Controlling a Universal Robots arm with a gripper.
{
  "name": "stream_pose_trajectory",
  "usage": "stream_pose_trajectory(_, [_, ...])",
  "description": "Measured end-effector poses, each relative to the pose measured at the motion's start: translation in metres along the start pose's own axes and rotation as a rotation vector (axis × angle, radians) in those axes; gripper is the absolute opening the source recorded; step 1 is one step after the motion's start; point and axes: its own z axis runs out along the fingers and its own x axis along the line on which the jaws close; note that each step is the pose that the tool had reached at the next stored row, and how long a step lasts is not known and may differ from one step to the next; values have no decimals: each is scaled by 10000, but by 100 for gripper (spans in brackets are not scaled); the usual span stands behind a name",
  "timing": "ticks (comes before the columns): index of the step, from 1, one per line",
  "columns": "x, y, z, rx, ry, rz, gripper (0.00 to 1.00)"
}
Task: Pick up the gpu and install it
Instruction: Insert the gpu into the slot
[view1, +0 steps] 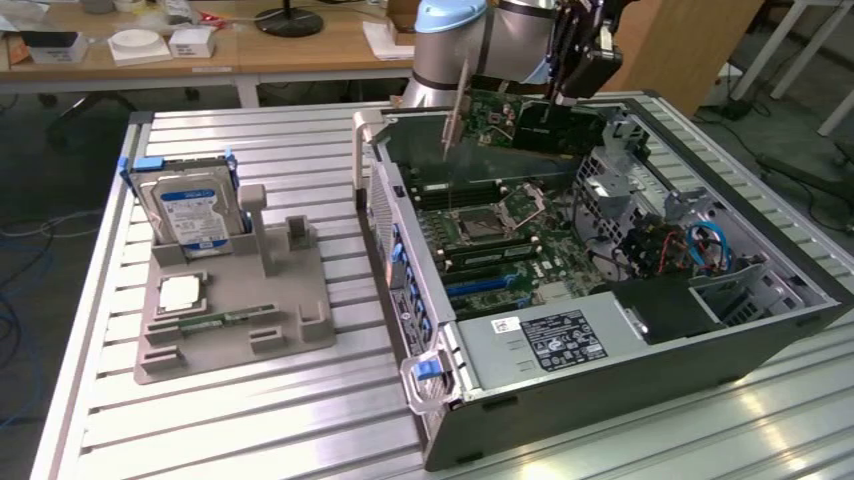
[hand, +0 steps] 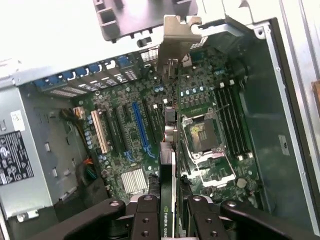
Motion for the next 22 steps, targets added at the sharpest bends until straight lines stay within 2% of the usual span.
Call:
stream_pose_trajectory(7, [0,-1,10,17,30,-1191,26])
stream_pose_trajectory(9, [0,0,15,44,33,-1454,26])
stream_pose_trajectory(11, [0,-1,19,156,20,-1628,26])
stream_pose_trajectory(14, [0,-1,25,430,-28,-1787,26])
stream_pose_trajectory(15, [0,-1,29,487,-39,-1810,26])
stream_pose_trajectory(22, [-1,-3,90,488,-37,-1905,26])
